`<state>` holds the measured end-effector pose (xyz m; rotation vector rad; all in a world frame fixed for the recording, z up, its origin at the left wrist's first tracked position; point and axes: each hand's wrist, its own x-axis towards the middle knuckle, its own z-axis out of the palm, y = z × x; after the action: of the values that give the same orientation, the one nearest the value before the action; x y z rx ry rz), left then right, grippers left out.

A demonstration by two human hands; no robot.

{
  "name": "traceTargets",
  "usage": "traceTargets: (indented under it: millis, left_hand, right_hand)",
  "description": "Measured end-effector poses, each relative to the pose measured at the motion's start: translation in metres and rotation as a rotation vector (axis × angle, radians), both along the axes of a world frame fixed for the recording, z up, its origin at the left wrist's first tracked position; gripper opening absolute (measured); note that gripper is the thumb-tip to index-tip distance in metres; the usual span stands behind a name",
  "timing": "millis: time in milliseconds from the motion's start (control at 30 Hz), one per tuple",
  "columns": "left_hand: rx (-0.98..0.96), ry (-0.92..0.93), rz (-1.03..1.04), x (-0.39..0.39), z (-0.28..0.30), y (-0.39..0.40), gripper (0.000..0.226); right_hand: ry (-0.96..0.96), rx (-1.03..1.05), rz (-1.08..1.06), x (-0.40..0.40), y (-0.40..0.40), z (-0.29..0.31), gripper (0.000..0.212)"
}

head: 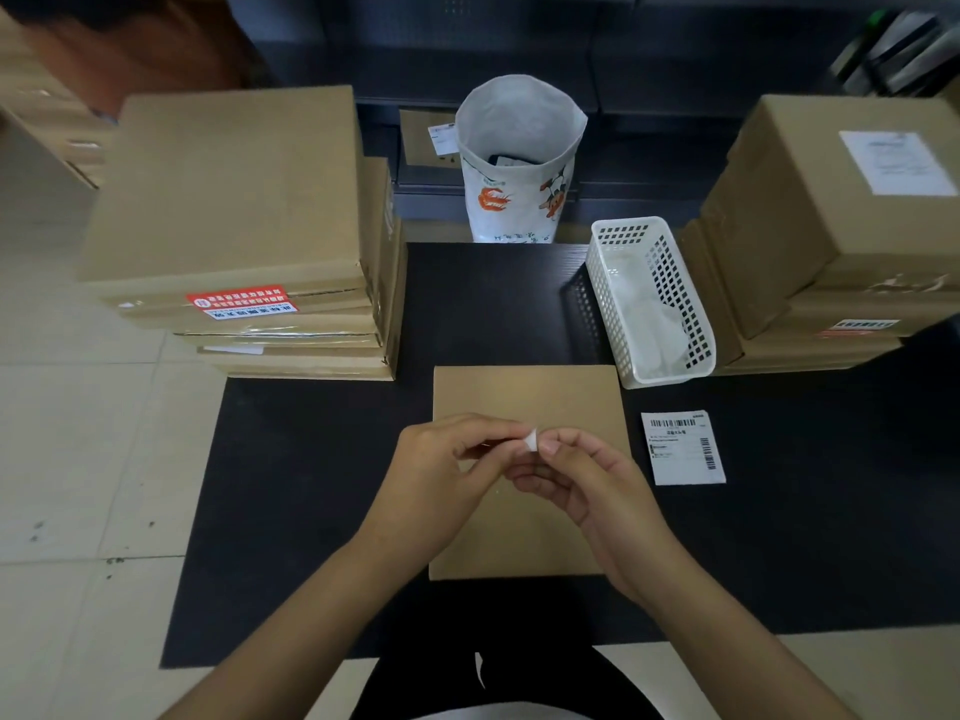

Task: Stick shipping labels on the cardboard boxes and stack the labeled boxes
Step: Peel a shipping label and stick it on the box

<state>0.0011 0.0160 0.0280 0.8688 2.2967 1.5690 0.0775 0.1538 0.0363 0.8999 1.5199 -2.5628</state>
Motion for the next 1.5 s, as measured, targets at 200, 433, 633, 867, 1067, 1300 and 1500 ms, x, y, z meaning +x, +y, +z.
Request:
traceTargets:
  millis: [200,433,633,867,1067,1300,1500]
  left_hand:
    - [-0.012,0.007,-0.001,0.004,0.003,0.004,0.020]
    - [-0.017,0.013,-0.003,0.011,0.000,0.006,0.020]
    - [-0.019,-0.044,0.003,0.016,0.001,0.007,0.019]
    - [-0.047,-0.032,-0.062,0.022,0.004,0.006,0.021]
    - [-0.106,0.017,-0.048,0.022,0.001,0.002,0.017]
    - [-0.142,-0.036,-0.048,0.028,0.002,0.000,0.016]
    - [-0.135,-0.121,-0.031,0.032,0.005,-0.001,0.013]
  right_hand:
    - [-0.004,0.012,0.019,0.003,0.005,0.000,0.020]
    - [-0.013,0.034,0.056,0.009,0.010,-0.003,0.021]
    - [-0.003,0.068,0.089,0.012,0.011,-0.003,0.021]
    - [0.043,0.222,0.076,0.017,0.006,-0.008,0.017]
    - [0.125,0.380,0.109,0.025,0.005,-0.013,0.015]
    - [0.133,0.483,0.174,0.030,0.004,-0.013,0.021]
    - [0.149,0.646,0.238,0.032,0.005,-0.011,0.018]
